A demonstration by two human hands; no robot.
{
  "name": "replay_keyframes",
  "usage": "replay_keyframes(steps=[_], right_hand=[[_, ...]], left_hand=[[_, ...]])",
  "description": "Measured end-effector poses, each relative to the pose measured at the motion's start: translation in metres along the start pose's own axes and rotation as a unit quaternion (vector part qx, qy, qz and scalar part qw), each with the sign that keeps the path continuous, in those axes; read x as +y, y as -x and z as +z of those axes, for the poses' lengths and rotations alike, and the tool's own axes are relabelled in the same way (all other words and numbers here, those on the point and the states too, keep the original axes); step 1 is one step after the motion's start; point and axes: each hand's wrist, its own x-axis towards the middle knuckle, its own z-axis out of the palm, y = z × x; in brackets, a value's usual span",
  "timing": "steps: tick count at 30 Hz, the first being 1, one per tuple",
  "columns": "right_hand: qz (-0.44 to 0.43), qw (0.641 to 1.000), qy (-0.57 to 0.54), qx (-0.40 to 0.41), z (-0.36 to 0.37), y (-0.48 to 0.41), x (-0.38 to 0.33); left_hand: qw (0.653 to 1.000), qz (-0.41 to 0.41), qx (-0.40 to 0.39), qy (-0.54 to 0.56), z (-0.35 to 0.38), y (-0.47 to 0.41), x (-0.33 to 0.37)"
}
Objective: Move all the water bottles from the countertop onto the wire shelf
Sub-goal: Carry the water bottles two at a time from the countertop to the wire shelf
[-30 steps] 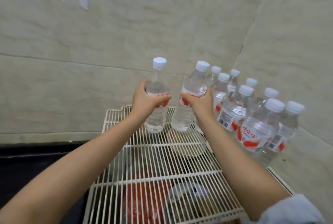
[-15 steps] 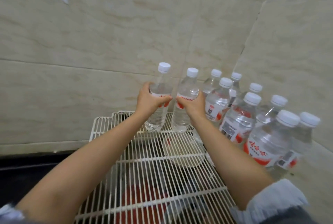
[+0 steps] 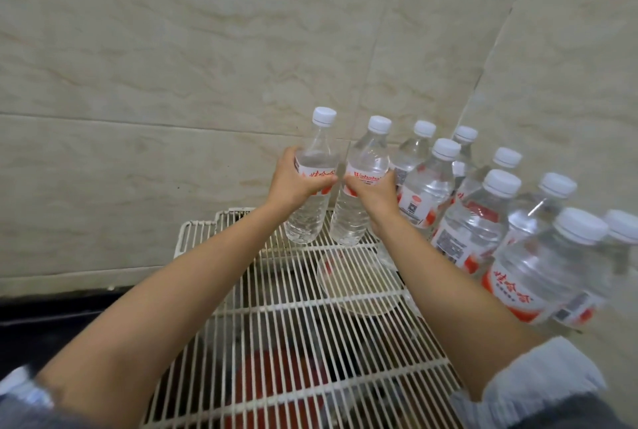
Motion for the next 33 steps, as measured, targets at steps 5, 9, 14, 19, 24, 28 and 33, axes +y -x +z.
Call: replay_keyframes(steps=[5,9,14,19,24,28,33], right_hand=[[0.042,0.999,0.025,-0.019,0.006,0.014,0.022],[0.05,0.995,0.068,-0.06,0.004,0.031,0.036],[0.036,0.99,0.081,-0.113,-0.01,0.066,0.03],[-0.006,0.973,0.118,-0.197,-0.029,0.124,0.012],[-0.119,0.932,0.152,-0.306,-0.037,0.195,0.001],[-0.209,0.887,0.153,-0.383,-0.019,0.26,-0.006],[-0.257,0.841,0.136,-0.456,0.017,0.346,-0.013]], left_hand=[[1.0,-0.019,0.008,0.02,0.003,0.009,-0.002],[0.997,-0.077,0.005,-0.002,-0.002,0.034,-0.004],[0.99,-0.124,0.025,-0.065,-0.017,0.076,-0.001],[0.983,-0.143,0.08,-0.078,-0.045,0.137,0.018],[0.961,-0.174,0.19,-0.103,-0.094,0.233,0.026],[0.924,-0.215,0.284,-0.141,-0.129,0.314,0.03],[0.883,-0.234,0.38,-0.146,-0.18,0.41,0.05]])
